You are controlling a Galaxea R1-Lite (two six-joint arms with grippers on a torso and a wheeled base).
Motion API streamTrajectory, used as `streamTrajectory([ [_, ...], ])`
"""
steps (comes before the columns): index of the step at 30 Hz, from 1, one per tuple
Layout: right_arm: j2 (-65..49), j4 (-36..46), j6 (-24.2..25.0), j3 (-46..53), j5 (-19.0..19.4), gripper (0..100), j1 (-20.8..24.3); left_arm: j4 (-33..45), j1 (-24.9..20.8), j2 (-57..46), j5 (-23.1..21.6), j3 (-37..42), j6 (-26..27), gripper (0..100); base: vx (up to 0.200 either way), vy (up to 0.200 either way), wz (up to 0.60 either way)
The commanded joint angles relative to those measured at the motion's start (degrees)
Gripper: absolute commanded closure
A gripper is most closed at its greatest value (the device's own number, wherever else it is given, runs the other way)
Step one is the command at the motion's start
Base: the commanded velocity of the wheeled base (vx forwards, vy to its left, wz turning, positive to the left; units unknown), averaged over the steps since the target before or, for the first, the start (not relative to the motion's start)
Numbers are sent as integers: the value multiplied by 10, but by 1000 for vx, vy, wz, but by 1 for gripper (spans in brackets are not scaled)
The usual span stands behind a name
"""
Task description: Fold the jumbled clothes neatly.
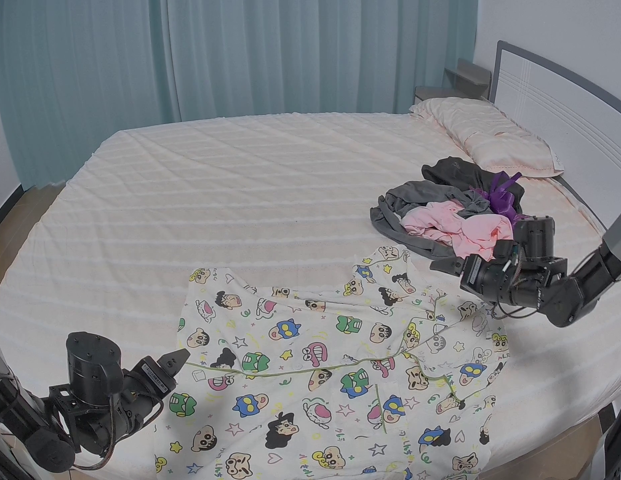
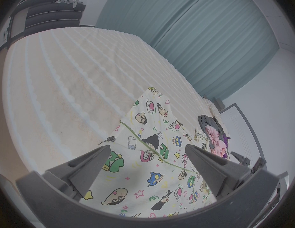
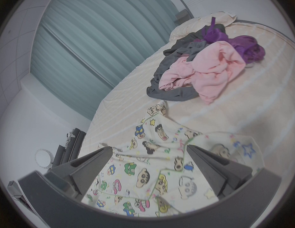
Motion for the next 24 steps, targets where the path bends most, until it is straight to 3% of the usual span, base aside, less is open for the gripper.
streamTrajectory([
  [1, 102, 72, -2, -125, 0, 0, 15, -1, -14, 0, 1, 12, -7, 0, 0, 0, 0],
  [10, 201, 154, -40, -275, -7, 0, 25, -1, -15, 0, 1, 19, -27, 0, 0, 0, 0],
  [14, 230, 176, -42, -339, -32, 0, 25, -1, -19, 0, 0, 26, -27, 0, 0, 0, 0],
  [23, 291, 202, -45, -421, -44, 0, 30, -1, -31, 3, 0, 26, -28, 0, 0, 0, 0],
  [24, 291, 202, -45, -421, -44, 100, 30, -1, -31, 3, 0, 26, -28, 0, 0, 0, 0],
])
